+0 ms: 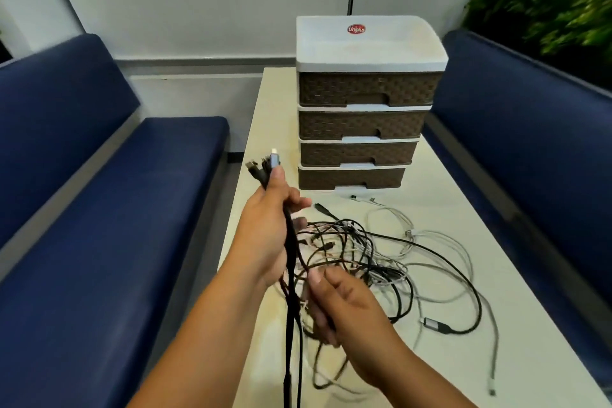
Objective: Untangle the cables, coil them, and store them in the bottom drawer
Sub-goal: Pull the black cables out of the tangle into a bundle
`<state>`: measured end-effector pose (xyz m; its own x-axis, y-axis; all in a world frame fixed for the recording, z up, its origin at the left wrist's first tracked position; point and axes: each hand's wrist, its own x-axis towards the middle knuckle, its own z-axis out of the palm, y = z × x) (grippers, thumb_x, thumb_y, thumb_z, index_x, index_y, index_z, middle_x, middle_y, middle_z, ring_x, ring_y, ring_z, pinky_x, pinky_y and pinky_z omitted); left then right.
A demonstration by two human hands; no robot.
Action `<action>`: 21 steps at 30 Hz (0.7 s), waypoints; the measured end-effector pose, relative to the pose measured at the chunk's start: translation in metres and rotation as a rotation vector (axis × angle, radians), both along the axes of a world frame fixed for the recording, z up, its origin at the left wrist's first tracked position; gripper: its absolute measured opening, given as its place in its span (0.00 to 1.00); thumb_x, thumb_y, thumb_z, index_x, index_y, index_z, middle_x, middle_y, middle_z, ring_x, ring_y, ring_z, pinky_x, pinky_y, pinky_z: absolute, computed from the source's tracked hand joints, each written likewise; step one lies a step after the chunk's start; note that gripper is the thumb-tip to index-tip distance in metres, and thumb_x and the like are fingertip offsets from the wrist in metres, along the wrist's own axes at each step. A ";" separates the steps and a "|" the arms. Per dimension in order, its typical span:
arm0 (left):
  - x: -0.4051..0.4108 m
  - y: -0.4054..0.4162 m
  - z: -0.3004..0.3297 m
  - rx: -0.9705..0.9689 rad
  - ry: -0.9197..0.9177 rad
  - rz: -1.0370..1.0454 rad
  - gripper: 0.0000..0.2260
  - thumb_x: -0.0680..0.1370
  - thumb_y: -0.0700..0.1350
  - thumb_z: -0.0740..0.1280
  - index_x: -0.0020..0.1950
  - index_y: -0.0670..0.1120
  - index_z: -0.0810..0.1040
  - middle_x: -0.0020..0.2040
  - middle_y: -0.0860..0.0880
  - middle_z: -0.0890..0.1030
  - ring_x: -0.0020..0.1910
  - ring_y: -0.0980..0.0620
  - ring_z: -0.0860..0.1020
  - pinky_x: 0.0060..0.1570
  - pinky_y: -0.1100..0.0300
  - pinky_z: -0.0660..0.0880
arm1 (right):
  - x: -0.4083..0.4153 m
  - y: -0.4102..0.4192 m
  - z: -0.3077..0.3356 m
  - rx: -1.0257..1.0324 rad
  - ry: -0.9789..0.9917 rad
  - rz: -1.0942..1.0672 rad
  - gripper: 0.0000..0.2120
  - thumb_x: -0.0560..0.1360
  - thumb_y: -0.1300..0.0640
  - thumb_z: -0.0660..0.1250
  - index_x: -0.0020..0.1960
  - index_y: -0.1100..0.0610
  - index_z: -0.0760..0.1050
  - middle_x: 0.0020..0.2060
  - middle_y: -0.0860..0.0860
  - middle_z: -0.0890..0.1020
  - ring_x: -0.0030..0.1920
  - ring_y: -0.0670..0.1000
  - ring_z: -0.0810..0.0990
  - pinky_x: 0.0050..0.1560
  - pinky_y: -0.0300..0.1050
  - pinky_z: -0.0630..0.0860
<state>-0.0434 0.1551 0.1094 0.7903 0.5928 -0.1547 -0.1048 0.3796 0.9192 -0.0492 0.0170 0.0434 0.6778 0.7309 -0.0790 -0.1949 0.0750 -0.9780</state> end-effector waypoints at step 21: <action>-0.013 -0.108 0.039 0.276 0.016 -0.069 0.06 0.78 0.42 0.67 0.54 0.46 0.78 0.26 0.55 0.62 0.24 0.58 0.58 0.22 0.66 0.54 | 0.094 -0.118 0.142 -0.020 -0.840 -0.013 0.07 0.80 0.60 0.62 0.52 0.54 0.78 0.38 0.45 0.82 0.40 0.42 0.83 0.44 0.36 0.80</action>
